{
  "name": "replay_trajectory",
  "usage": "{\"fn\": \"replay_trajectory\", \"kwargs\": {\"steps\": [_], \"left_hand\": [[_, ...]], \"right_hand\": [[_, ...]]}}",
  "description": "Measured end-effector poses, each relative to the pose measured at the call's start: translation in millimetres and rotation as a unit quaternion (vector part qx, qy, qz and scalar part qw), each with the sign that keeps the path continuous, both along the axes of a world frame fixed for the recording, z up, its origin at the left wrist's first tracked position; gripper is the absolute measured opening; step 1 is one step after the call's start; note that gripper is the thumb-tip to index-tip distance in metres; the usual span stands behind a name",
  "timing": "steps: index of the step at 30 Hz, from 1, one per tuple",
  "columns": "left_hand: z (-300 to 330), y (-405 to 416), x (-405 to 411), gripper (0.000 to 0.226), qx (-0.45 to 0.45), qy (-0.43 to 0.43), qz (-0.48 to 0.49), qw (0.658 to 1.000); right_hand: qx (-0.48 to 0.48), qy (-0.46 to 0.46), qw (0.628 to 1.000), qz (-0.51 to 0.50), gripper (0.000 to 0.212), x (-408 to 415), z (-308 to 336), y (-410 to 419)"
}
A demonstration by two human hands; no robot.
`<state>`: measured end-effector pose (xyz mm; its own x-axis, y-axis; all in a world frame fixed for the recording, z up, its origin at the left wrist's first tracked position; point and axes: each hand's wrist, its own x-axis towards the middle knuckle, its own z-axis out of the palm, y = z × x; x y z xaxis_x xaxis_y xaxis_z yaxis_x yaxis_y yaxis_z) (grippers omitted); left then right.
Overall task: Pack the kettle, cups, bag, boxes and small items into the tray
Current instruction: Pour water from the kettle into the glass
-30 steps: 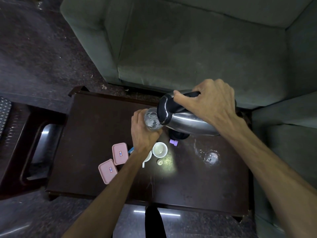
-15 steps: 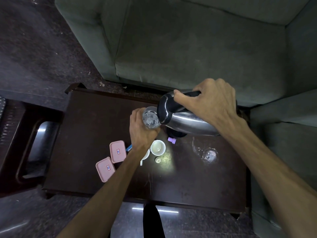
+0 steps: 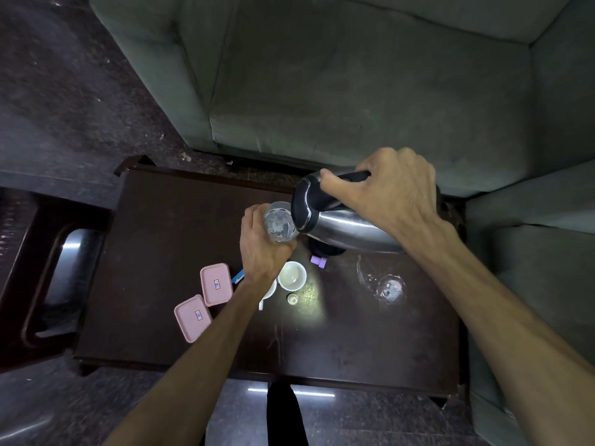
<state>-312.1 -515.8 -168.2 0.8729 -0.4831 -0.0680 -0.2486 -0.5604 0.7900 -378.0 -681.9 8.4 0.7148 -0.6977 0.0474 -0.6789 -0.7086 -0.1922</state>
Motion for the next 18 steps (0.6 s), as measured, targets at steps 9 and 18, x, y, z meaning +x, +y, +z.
{"fn": "replay_trajectory", "kwargs": {"steps": [9,18], "left_hand": [[-2.7,-2.2,0.2,0.071,0.012,0.011,0.002,1.0],[-8.5,-4.4,0.0,0.072,0.015,0.015,-0.008,1.0]], "right_hand": [[0.003,0.007,1.0,-0.004,0.077,-3.3,-2.4,-4.3],[0.004,0.012,1.0,0.003,0.077,-5.2,-6.9,-6.1]]}}
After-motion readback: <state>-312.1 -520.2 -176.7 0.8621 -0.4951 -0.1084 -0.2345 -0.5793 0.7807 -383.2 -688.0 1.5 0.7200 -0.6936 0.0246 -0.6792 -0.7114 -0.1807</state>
